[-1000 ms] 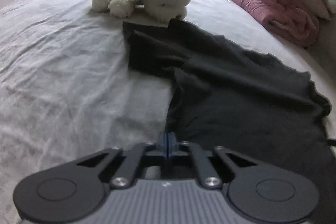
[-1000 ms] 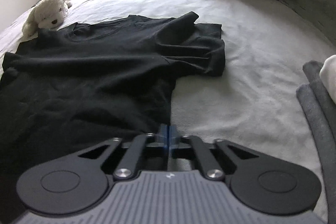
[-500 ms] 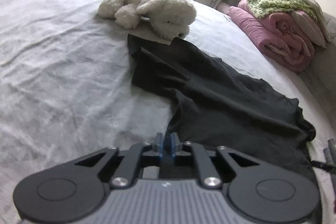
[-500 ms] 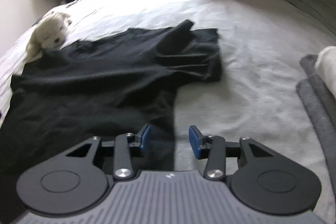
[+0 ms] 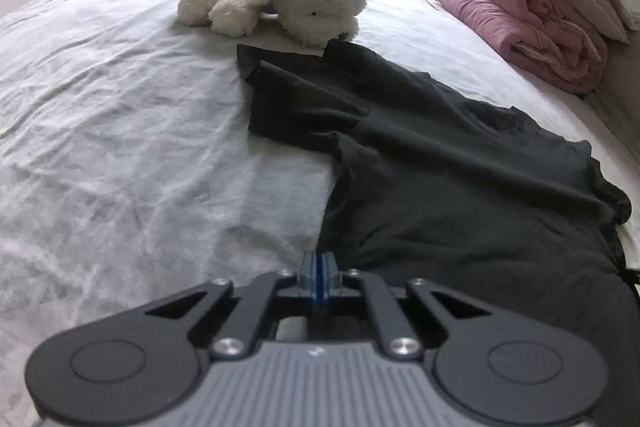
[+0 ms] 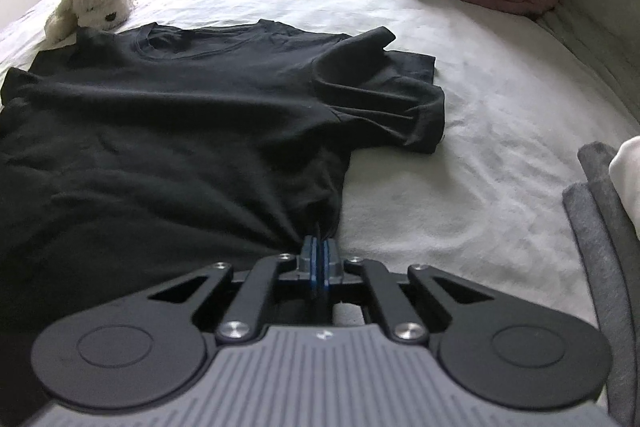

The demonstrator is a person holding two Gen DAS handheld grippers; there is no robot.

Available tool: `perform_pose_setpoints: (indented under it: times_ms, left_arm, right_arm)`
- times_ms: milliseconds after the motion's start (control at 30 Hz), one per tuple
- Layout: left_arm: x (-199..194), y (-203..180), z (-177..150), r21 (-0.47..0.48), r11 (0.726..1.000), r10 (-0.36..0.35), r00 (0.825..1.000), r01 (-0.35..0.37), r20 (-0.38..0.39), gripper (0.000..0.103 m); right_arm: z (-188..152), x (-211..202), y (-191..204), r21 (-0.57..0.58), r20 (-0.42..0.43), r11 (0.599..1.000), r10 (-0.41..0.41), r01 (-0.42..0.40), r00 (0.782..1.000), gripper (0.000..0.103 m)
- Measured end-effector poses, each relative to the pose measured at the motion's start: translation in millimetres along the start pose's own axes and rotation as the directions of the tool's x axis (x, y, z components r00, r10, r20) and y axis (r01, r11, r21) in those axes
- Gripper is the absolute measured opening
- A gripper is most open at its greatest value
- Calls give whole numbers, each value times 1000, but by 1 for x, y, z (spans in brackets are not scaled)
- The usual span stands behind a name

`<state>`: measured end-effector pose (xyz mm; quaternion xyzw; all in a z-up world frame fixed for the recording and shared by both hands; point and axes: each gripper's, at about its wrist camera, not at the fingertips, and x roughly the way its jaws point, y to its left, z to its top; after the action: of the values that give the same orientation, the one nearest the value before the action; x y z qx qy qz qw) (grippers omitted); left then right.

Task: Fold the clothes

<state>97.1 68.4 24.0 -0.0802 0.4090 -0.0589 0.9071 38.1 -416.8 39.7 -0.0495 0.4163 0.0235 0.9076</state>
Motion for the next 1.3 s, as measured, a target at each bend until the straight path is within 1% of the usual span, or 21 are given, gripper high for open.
perform_pose_setpoints:
  times_ms: [33,67,100,200,233,300,400,533,633,733,833,933,1100,1133,1167,1233,1300]
  left_arm:
    - [-2,0,1,-6,1000,2,1000,-2,0,4]
    - [-5,0,2,-11,1000,5,1000,-5,4,4]
    - [-8,0,3,-13,1000,9,1000,-9,10,4]
    - [-19,-1,5,-10,1000,1,999,0,39,4]
    - [-23,-1,4,-10,1000,-4,999,4,43,5]
    - [-31,-1,0,-10,1000,-13,999,14,40,5]
    - [-45,-3,-15,1,1000,-26,1000,26,15,5]
    - [-73,-6,-43,38,999,-30,1000,30,-10,6]
    - [-96,0,-67,27,999,-38,999,39,-27,8]
    - [-117,10,-92,7,998,-56,997,56,-47,9]
    - [-129,16,-111,-8,995,-95,993,95,-72,9]
    - [-134,18,-123,-6,991,-132,987,132,-95,9]
    - [-137,14,-142,34,987,-148,980,154,-131,8]
    - [-137,12,-144,50,988,-140,982,148,-128,5]
    - [-137,11,-146,59,988,-134,983,142,-126,3]
    - [-141,13,-144,53,989,-129,984,137,-121,2]
    - [-148,15,-142,47,990,-129,986,135,-109,2]
  right_arm:
    - [0,-1,0,2,1,1000,-7,7,1000,6]
    - [1,-3,0,6,6,1000,-15,15,1000,12]
    - [2,-6,-1,12,15,1000,-20,20,1000,16]
    - [5,-21,2,15,58,1000,-20,19,998,20]
    - [5,-26,5,12,71,1000,-11,10,997,23]
    - [6,-37,12,3,94,1000,12,-12,996,23]
    - [0,-49,34,-25,97,997,75,-73,992,30]
    - [-25,-70,76,-55,99,985,168,-163,981,31]
    - [-52,-85,113,-127,85,968,229,-217,970,31]
    - [-77,-103,144,-169,80,942,307,-290,948,31]
    - [-98,-121,165,-182,78,915,380,-361,922,31]
    - [-114,-136,180,-192,76,902,407,-388,910,31]
    - [-134,-154,194,-186,67,884,447,-429,892,31]
    - [-138,-157,197,-198,61,879,453,-434,889,31]
    - [-143,-158,201,-213,51,875,453,-434,890,31]
    - [-150,-154,206,-232,16,880,429,-414,903,31]
    - [-156,-156,205,-234,11,885,416,-402,909,29]
